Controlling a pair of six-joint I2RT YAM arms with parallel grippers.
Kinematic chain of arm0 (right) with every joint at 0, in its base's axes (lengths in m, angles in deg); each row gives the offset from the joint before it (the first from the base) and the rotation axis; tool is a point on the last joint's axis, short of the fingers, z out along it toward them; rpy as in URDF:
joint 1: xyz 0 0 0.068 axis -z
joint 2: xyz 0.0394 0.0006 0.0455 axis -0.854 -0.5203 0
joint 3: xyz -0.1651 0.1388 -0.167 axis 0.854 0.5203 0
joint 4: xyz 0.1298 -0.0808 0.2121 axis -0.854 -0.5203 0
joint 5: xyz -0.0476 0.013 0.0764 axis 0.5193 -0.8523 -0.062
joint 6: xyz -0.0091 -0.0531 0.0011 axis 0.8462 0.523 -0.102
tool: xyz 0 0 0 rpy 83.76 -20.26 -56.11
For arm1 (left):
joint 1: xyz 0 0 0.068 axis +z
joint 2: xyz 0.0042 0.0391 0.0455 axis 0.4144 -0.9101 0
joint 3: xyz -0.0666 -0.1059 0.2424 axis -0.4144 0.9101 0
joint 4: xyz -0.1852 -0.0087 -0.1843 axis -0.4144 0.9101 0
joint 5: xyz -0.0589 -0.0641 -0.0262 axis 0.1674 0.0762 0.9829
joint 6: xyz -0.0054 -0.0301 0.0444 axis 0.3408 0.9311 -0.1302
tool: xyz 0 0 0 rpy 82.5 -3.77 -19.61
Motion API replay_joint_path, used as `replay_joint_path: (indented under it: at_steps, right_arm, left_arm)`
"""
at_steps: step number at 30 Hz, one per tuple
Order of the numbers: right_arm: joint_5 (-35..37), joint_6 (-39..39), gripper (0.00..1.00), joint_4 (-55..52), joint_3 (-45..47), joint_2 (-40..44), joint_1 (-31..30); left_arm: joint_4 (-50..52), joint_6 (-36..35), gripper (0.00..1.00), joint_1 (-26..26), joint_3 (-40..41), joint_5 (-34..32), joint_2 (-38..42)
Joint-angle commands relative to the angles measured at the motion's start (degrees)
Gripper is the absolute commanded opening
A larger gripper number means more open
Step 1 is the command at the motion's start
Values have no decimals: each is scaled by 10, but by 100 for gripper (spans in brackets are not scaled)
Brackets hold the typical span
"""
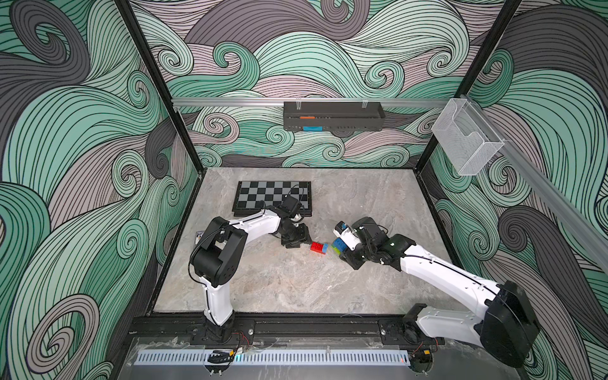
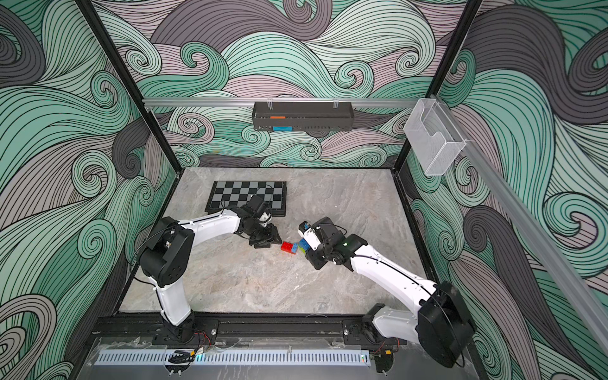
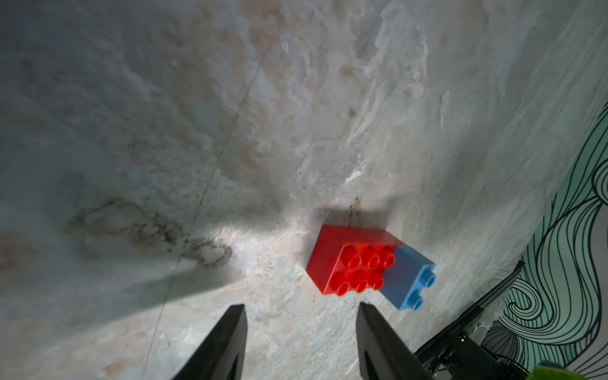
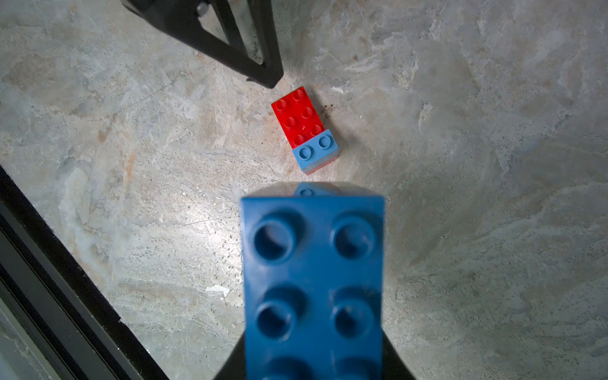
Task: Assemble the number 5 with lego
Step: Adjust the lego brick at the center of the board.
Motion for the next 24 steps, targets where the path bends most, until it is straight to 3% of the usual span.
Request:
replay_joint_path:
  at_steps: [1, 11, 16, 24]
  right_arm:
    - [3, -11, 33, -1, 3, 0, 4]
    - [-10, -20, 32, 7, -1, -12, 4]
    - [-8, -22, 32, 9, -1, -18, 3]
    - [-13, -5, 32, 18, -20, -57, 4]
  left_arm:
    - [13, 7, 57, -3, -30, -15, -23]
    - [24, -13, 56, -7, -83, -13, -73]
    - [27, -23, 48, -19, -82, -9, -83]
    - [18, -31, 46, -42, -74, -12, -91]
